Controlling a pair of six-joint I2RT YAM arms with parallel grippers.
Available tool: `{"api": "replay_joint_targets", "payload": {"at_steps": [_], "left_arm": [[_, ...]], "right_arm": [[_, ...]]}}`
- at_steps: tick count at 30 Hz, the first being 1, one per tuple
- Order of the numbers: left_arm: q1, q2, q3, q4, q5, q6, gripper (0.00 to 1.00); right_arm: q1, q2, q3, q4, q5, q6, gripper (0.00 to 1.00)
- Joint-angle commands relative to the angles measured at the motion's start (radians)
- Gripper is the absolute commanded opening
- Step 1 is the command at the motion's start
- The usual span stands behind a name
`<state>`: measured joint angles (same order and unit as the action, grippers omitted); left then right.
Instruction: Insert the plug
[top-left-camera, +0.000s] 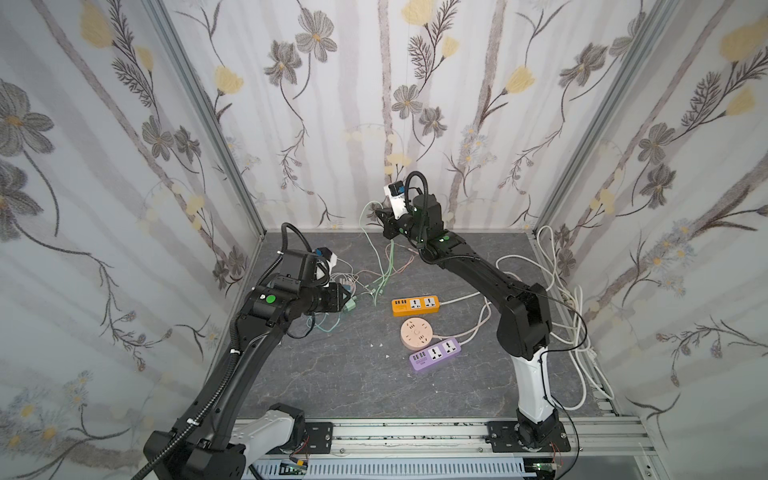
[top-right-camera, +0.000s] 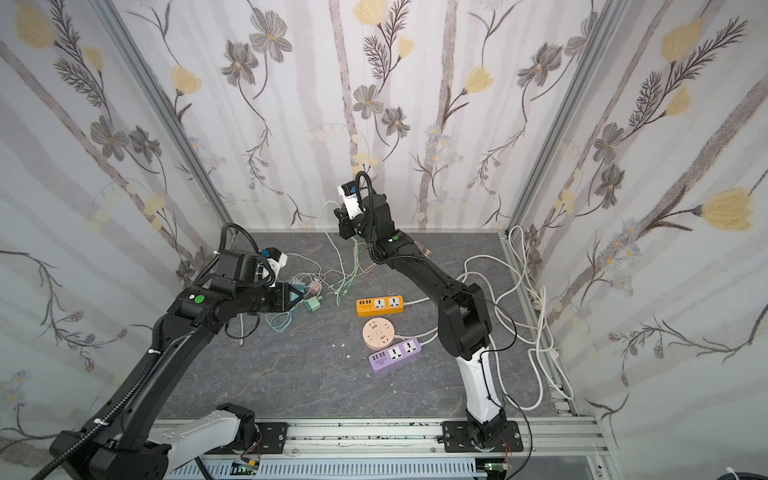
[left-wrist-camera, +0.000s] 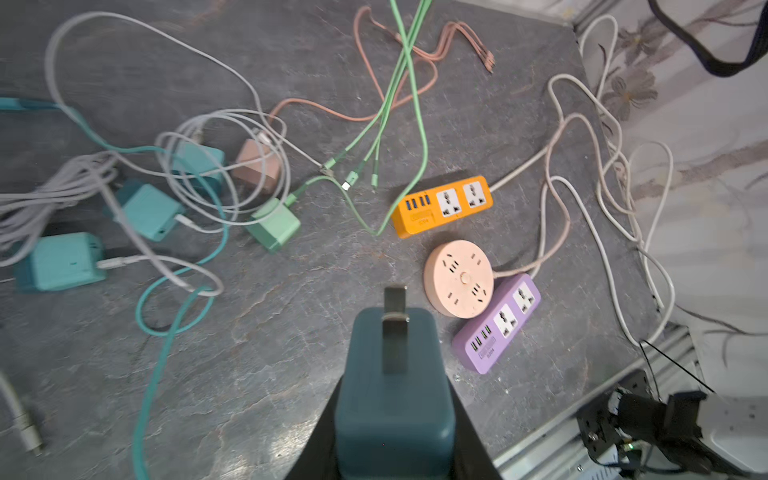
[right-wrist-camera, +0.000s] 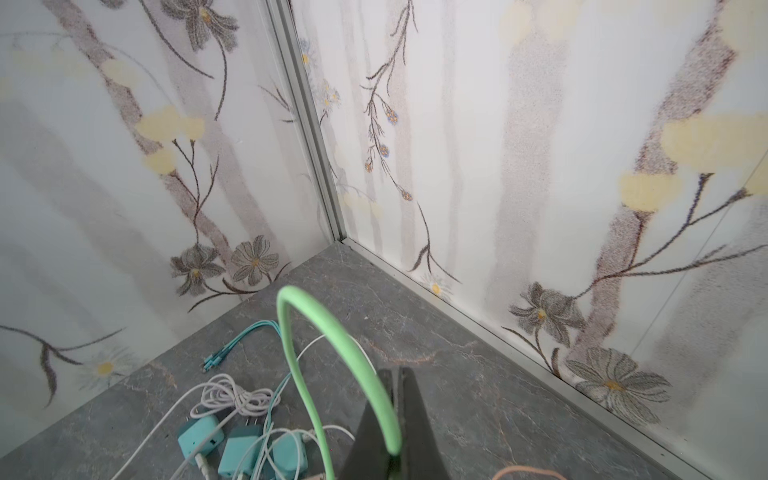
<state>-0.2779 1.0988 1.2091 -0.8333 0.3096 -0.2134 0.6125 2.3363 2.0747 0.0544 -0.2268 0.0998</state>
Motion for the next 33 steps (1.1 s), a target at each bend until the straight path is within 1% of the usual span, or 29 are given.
{"api": "replay_joint_targets", "payload": {"at_steps": [1,4,6,7,10,11,13,17,18,19,21,22,24,26,27,29,31,33], "left_arm": [[0.066,-0.039,0.009,0.026,-0.050,-0.043,0.00],[0.098,-0.048,0.036,0.031,-0.017,-0.048,0.00],[0.100,-0.044,0.048,0.034,-0.011,-0.050,0.00],[0.100,-0.041,0.050,0.038,-0.010,-0.054,0.00],[0.100,-0.036,0.045,0.050,-0.036,-0.070,0.00],[0.100,-0.033,0.039,0.053,-0.060,-0.079,0.00],[0.101,-0.016,0.033,0.047,-0.138,-0.102,0.00],[0.117,0.055,0.028,0.007,-0.320,-0.154,0.00],[0.123,0.079,0.025,-0.003,-0.363,-0.167,0.00],[0.133,0.102,0.022,-0.009,-0.380,-0.178,0.00],[0.146,0.136,0.019,-0.012,-0.372,-0.199,0.00],[0.149,0.146,0.018,-0.008,-0.353,-0.205,0.00],[0.149,0.147,0.011,0.015,-0.313,-0.220,0.00],[0.149,0.136,-0.005,0.048,-0.276,-0.249,0.00],[0.149,0.130,-0.008,0.059,-0.261,-0.274,0.00],[0.145,0.127,0.002,0.059,-0.229,-0.329,0.00],[0.126,0.114,0.016,0.069,-0.195,-0.360,0.00],[0.114,0.089,0.017,0.103,-0.160,-0.391,0.00]], "right_arm": [[0.003,0.106,0.167,-0.111,0.059,0.096,0.02],[0.003,0.205,0.324,-0.192,0.097,0.105,0.07],[0.000,0.238,0.370,-0.249,0.112,0.101,0.10],[-0.002,0.242,0.371,-0.280,0.120,0.099,0.14],[-0.011,0.230,0.351,-0.380,0.120,0.077,0.36],[-0.014,0.217,0.333,-0.399,0.118,0.065,0.38],[-0.020,0.164,0.243,-0.394,0.119,0.044,0.39],[-0.037,0.045,0.044,-0.320,0.108,0.034,0.40],[-0.041,0.016,0.002,-0.308,0.101,0.034,0.47],[-0.044,-0.008,-0.036,-0.307,0.090,0.032,0.57],[-0.048,-0.041,-0.081,-0.327,0.068,0.006,0.71],[-0.048,-0.052,-0.092,-0.358,0.073,-0.013,0.75],[-0.048,-0.076,-0.126,-0.411,0.084,-0.039,0.79],[-0.048,-0.125,-0.202,-0.400,0.072,-0.058,0.82],[-0.048,-0.163,-0.273,-0.354,0.039,-0.067,0.86],[-0.046,-0.243,-0.411,-0.227,-0.042,-0.080,0.99],[-0.037,-0.318,-0.534,-0.095,-0.097,-0.077,0.99],[-0.020,-0.365,-0.607,-0.026,-0.134,-0.081,0.99]]}}
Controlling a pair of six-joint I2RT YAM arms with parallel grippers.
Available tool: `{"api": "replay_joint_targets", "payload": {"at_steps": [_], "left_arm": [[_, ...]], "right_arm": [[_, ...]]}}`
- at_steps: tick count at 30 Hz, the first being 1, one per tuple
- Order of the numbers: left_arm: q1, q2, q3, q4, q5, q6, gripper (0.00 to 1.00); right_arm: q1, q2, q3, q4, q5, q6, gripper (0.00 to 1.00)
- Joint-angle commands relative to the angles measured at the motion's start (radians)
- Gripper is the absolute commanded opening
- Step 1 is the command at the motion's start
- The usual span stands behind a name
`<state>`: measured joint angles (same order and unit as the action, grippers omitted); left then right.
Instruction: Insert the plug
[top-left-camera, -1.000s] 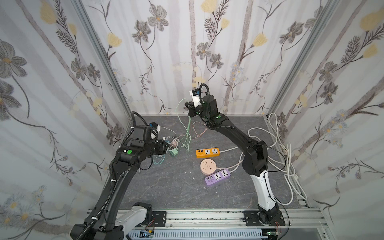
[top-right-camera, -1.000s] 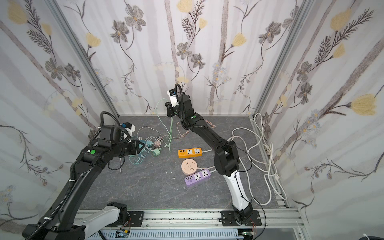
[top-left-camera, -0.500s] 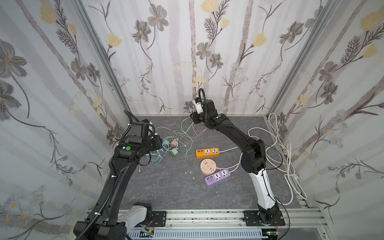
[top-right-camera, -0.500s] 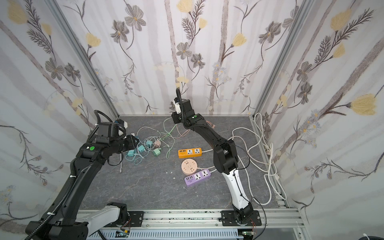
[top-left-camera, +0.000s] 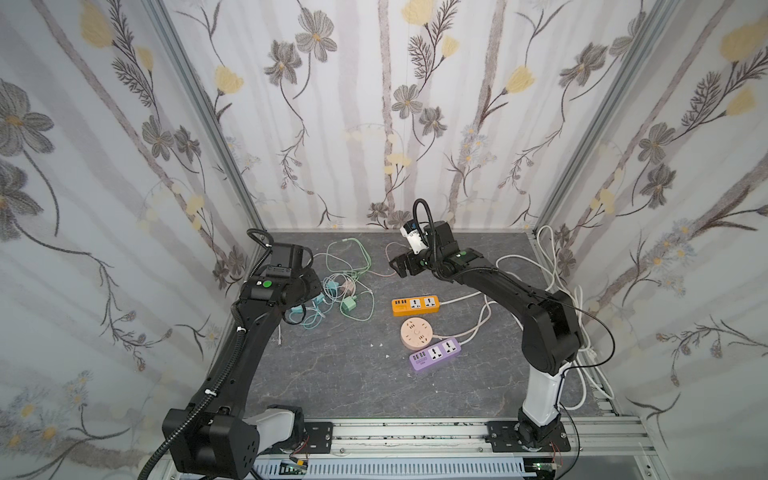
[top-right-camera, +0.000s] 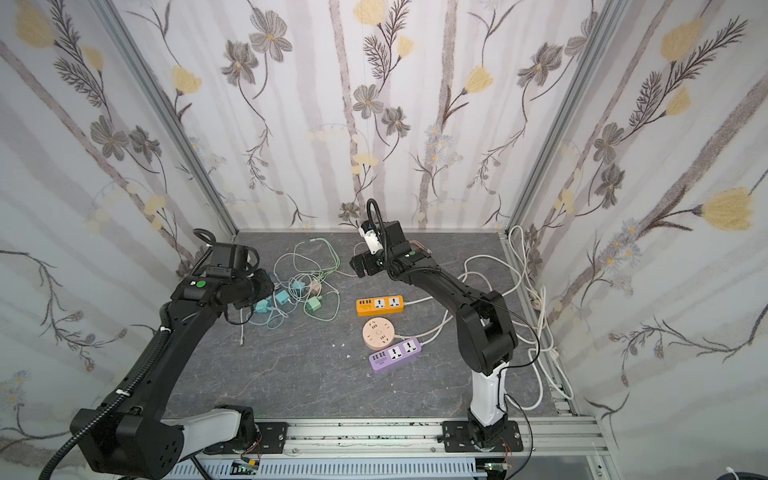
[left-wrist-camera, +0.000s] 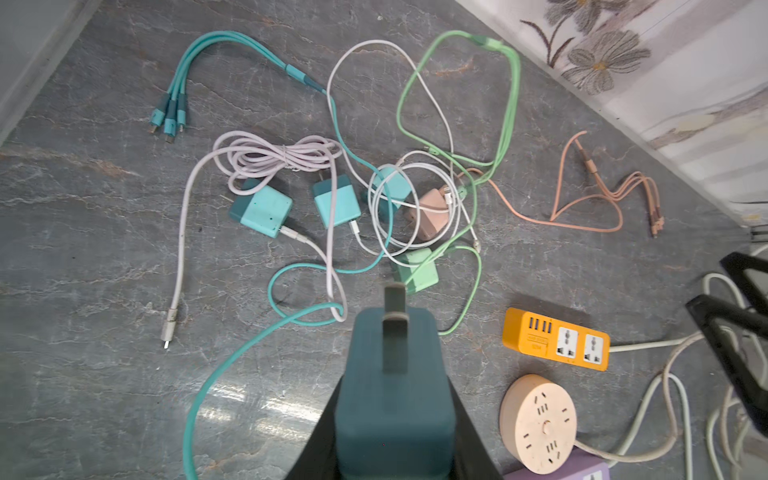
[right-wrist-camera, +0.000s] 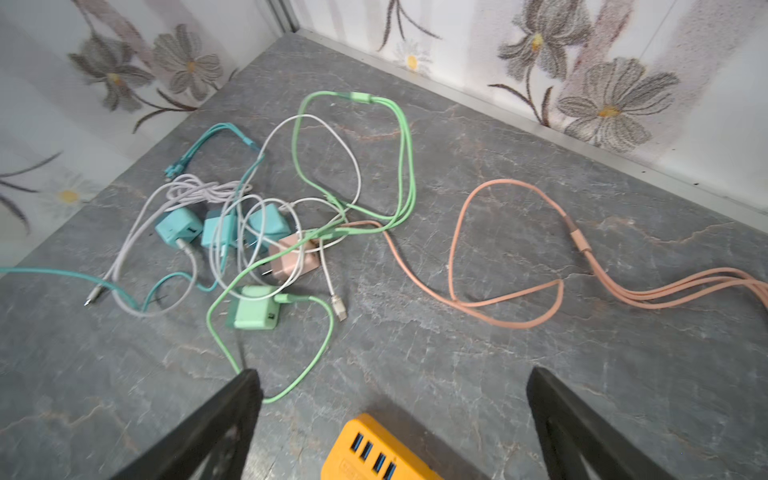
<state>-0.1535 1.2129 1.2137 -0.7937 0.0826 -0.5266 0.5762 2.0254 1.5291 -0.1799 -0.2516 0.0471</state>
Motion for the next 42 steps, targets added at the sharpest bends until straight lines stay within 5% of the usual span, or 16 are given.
{"api": "replay_joint_targets", "payload": {"at_steps": [1,13,27,33,37,39,42], "left_arm": [[-0.012,-0.039,0.014,0.086,0.098,-0.099,0.00],[-0.043,-0.001,0.168,0.327,0.479,-0.269,0.00],[-0.060,0.029,0.355,0.438,0.583,-0.369,0.00],[-0.060,0.025,0.369,0.462,0.586,-0.379,0.00],[-0.053,0.023,0.387,0.429,0.568,-0.352,0.00],[-0.049,0.020,0.399,0.393,0.543,-0.326,0.00],[-0.043,0.007,0.395,0.355,0.484,-0.293,0.00]], "right_arm": [[0.027,-0.074,-0.088,0.234,-0.122,-0.035,0.99],[0.227,-0.083,-0.188,0.461,-0.190,-0.143,0.99],[0.346,0.164,-0.060,0.759,-0.196,-0.035,0.99],[0.366,0.302,0.014,0.905,-0.018,0.195,0.99],[0.366,0.354,0.016,0.953,0.028,0.298,0.85],[0.366,0.345,-0.023,0.978,0.038,0.310,0.71],[0.363,0.321,-0.115,1.046,0.080,0.338,0.36]]}}
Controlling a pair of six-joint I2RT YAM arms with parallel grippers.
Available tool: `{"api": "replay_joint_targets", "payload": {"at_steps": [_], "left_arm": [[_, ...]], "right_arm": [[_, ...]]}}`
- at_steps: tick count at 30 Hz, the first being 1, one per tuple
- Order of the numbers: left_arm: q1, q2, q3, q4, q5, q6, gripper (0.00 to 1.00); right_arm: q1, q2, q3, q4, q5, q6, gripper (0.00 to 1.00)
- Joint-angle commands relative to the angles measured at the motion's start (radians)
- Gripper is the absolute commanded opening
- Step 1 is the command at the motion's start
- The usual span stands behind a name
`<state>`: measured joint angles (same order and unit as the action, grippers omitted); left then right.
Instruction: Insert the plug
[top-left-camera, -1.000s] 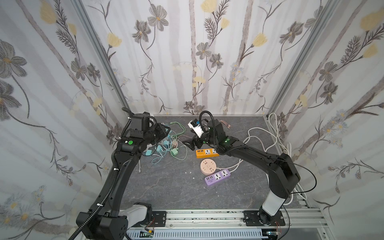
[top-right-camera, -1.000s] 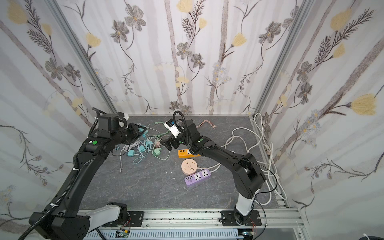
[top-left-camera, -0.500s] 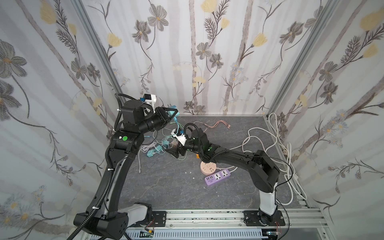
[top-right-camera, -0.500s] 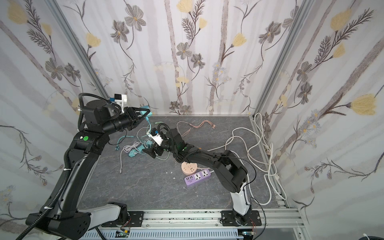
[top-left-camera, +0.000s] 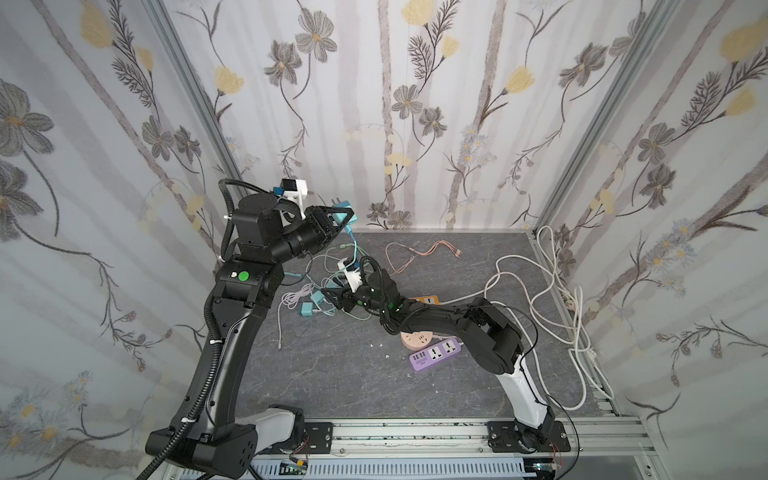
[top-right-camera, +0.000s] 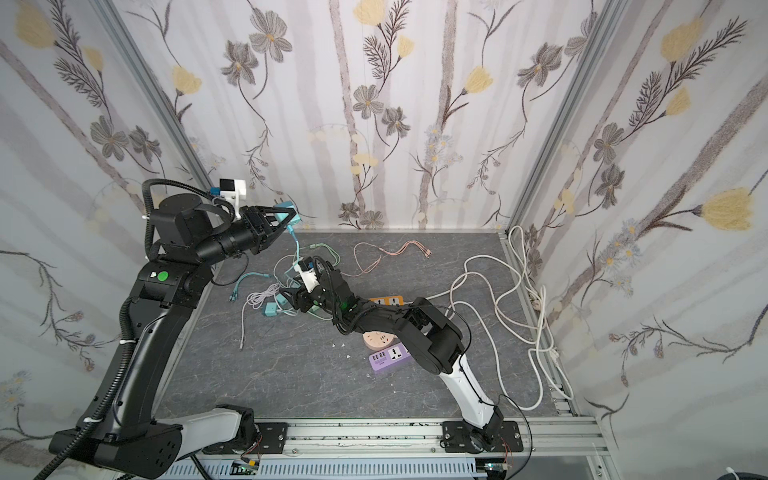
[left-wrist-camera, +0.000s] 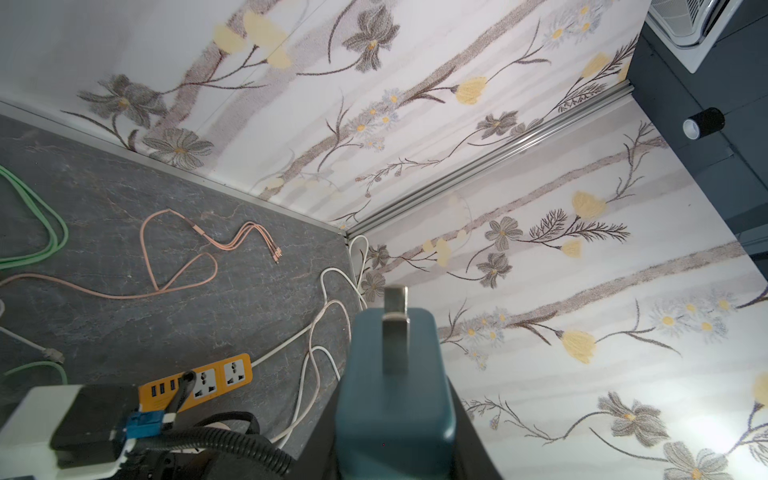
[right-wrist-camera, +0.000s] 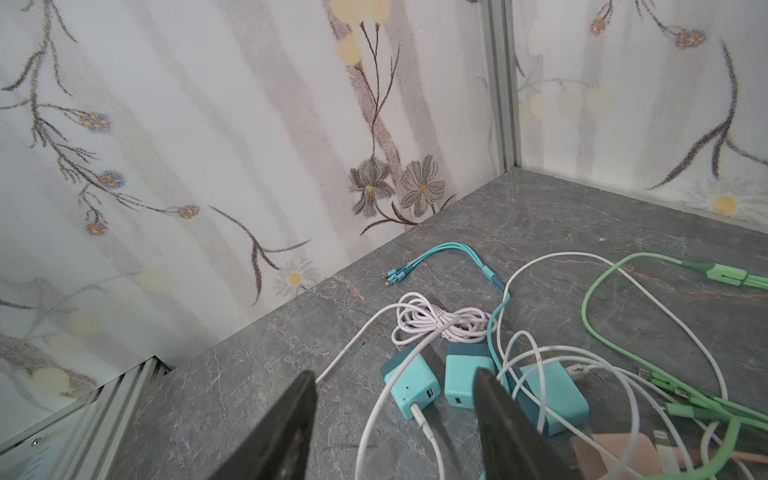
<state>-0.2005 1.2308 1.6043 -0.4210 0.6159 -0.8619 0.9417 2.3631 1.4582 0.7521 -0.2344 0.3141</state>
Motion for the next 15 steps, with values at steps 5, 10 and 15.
{"api": "replay_joint_targets", "payload": {"at_steps": [5,10,15], "left_arm": [[0.004,-0.019,-0.044,-0.022,-0.084,0.045,0.00],[0.004,-0.022,-0.073,-0.090,-0.170,0.091,0.00],[0.004,-0.019,-0.083,-0.130,-0.249,0.130,0.00]], "right_arm": [[-0.046,-0.096,-0.085,0.119,-0.001,0.071,0.03],[-0.126,-0.265,-0.030,-0.043,-0.040,0.030,0.00],[-0.194,-0.375,0.095,-0.226,-0.104,-0.041,0.00]]}}
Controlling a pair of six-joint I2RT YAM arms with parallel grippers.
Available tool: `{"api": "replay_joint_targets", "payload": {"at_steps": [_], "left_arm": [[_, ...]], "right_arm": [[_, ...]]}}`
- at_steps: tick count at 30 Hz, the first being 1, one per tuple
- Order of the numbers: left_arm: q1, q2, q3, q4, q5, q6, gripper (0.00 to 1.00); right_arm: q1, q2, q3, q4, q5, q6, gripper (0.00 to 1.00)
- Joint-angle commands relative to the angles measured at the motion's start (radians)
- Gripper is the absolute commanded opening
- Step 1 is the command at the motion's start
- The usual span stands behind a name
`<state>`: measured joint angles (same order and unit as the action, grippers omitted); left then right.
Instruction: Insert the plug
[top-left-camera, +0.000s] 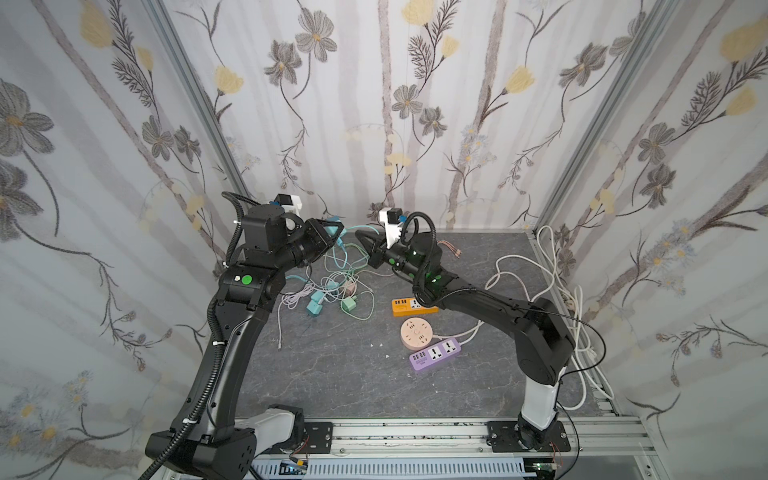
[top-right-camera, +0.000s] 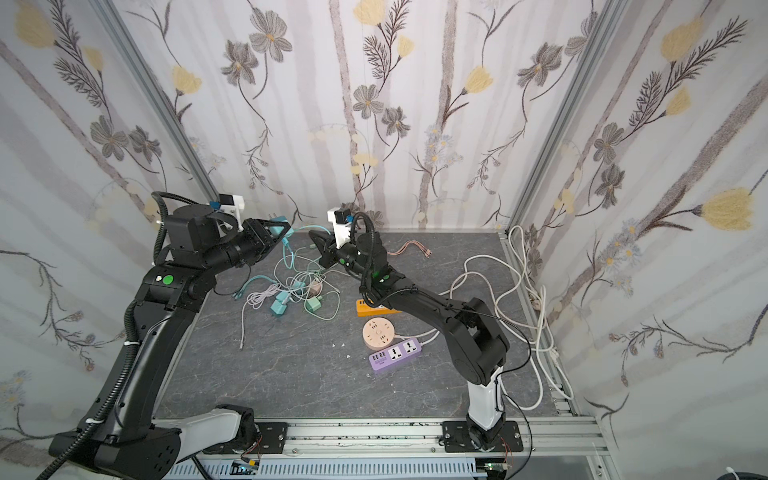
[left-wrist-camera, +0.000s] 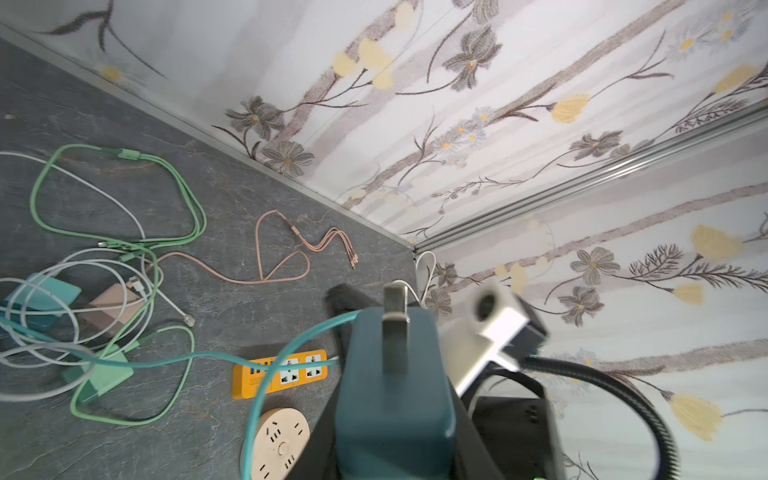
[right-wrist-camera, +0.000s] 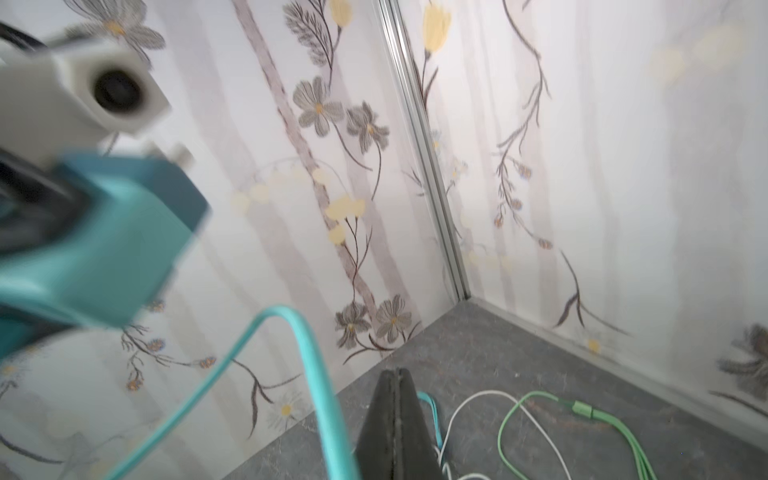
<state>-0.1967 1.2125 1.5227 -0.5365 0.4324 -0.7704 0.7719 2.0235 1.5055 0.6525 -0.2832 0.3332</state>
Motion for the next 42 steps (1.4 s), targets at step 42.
{"api": "replay_joint_targets", "payload": {"at_steps": [42], "left_arm": [[-0.076,0.187,-0.133,0.094,-0.047,0.004,0.00]], "right_arm": [[-0.254,-0.267,-0.013,-0.740,-0.115,-0.171,0.08]]}}
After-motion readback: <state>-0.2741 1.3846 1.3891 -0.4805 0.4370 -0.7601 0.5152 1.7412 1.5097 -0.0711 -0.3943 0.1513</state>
